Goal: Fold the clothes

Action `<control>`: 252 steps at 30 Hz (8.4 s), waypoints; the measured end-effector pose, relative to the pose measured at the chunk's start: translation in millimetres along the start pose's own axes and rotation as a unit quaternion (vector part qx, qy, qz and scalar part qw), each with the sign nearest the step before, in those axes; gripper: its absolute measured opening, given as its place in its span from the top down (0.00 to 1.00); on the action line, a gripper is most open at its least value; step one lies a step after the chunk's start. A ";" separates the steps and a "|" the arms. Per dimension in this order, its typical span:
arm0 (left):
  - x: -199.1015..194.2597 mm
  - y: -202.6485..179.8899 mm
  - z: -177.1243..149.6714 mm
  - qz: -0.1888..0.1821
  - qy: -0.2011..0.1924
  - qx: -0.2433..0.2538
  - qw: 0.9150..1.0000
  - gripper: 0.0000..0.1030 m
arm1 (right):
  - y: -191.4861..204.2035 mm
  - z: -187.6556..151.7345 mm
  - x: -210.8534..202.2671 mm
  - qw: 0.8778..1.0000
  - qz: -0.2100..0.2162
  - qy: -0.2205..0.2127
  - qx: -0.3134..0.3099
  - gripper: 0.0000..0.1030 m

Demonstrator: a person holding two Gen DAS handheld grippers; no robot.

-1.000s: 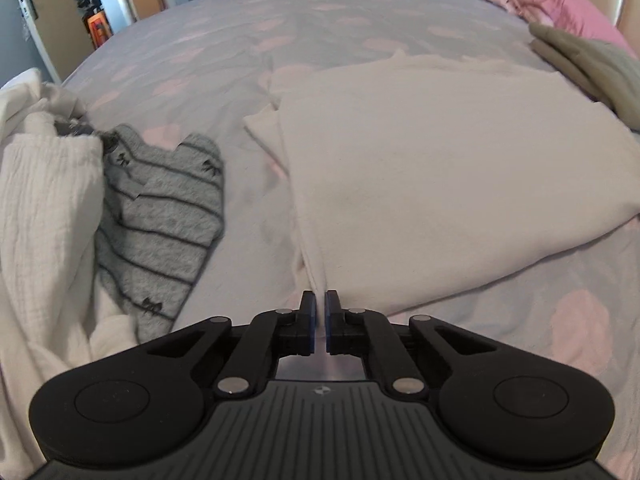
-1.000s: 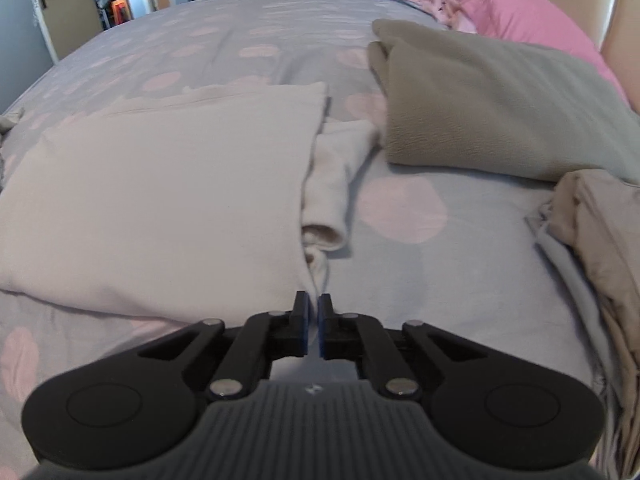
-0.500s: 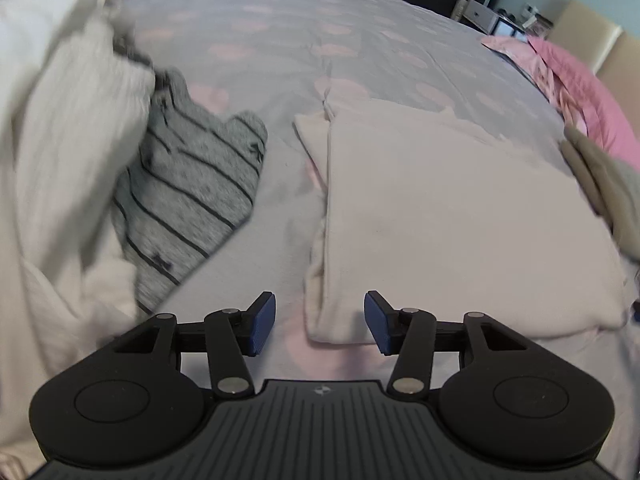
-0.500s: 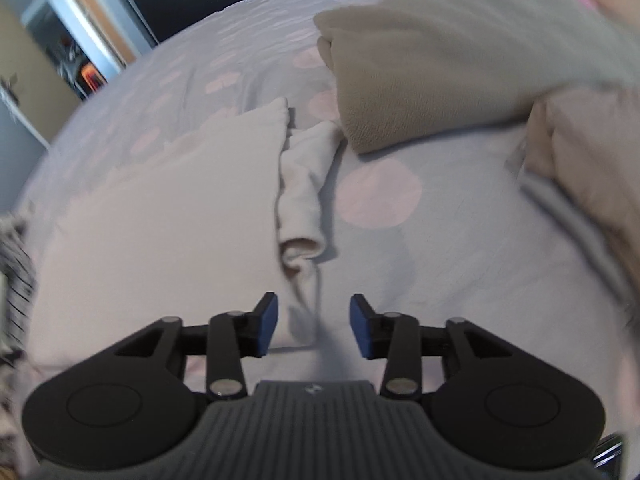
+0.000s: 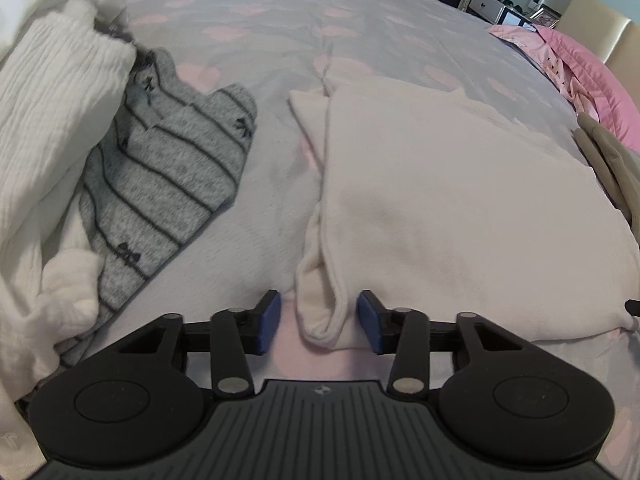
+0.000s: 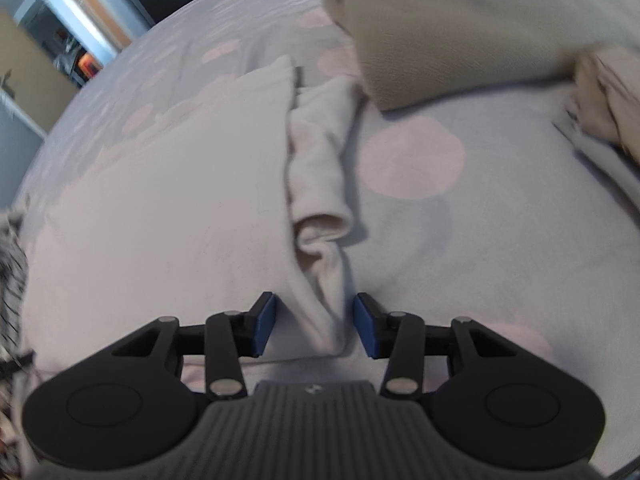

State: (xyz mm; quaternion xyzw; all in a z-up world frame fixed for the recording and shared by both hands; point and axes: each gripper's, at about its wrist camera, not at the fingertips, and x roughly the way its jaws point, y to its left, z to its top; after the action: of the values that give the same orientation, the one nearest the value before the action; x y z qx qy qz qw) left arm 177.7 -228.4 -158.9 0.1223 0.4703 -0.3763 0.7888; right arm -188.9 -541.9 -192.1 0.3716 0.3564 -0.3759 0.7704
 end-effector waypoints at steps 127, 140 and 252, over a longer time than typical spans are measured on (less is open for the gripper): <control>-110.4 38.0 -32.3 0.010 0.038 0.059 0.997 0.84 | 349.7 -86.9 -37.6 0.954 0.220 0.157 -0.129 0.84; -113.6 41.5 -30.8 0.015 0.041 0.051 0.998 0.84 | 356.3 -99.6 3.5 0.953 0.224 0.166 -0.120 0.66; -41.4 37.9 -20.7 -0.035 0.038 -0.035 0.998 0.46 | 203.8 -92.0 9.1 0.979 0.165 0.103 -0.067 0.38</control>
State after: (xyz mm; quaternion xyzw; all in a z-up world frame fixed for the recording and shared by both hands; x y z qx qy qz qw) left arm 179.7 -171.2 -141.3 0.0923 0.5167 -0.3817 0.7608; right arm -37.5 -377.5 -180.7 0.4097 0.3923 -0.1788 0.8039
